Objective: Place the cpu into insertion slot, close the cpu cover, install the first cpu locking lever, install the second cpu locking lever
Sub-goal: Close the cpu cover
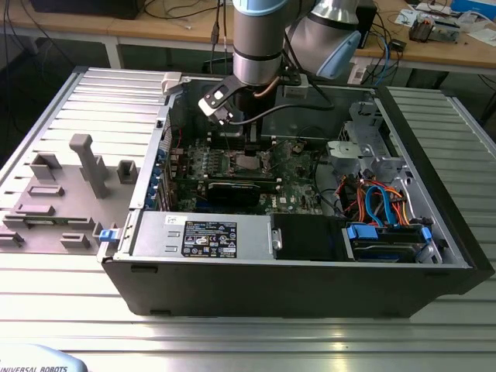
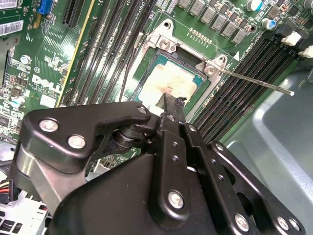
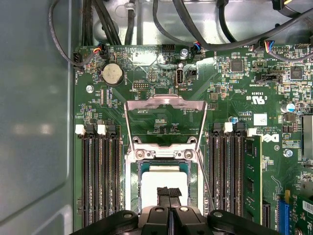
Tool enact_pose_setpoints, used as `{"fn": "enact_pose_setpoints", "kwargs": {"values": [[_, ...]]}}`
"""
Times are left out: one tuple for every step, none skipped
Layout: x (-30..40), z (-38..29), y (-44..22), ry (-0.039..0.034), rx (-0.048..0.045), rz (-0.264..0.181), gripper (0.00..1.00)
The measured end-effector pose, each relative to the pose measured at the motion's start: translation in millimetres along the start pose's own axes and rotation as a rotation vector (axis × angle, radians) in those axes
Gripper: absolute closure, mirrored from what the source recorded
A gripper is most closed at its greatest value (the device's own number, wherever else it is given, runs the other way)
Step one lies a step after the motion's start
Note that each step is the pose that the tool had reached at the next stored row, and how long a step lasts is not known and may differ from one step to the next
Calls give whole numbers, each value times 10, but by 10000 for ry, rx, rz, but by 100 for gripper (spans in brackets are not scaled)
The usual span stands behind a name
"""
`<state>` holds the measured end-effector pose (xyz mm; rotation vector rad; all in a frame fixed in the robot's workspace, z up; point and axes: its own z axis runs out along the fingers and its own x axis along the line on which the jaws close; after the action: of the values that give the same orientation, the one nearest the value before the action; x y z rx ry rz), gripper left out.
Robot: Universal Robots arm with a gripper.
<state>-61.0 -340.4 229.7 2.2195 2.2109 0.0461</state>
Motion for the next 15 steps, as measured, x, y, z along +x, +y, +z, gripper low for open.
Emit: {"fn": "enact_pose_setpoints", "kwargs": {"values": [[0, 0, 0, 0, 0, 0, 89], [0, 0, 0, 0, 0, 0, 89], [0, 0, 1, 0, 0, 0, 89], [0, 0, 1, 0, 0, 0, 89], [0, 0, 1, 0, -1, 0, 89], [0, 0, 1, 0, 1, 0, 89], [0, -1, 2, 0, 0, 0, 89], [1, -4, 2, -1, 0, 0, 89], [0, -8, 2, -2, 0, 0, 89], [1, -28, 2, -3, 1, 0, 89], [1, -43, 3, -2, 0, 0, 89], [1, -56, 3, -1, 0, 1, 89], [1, -69, 3, -2, 0, 0, 89], [1, -77, 4, -1, 0, 0, 89], [1, -88, 4, -2, 0, 0, 89]]}}
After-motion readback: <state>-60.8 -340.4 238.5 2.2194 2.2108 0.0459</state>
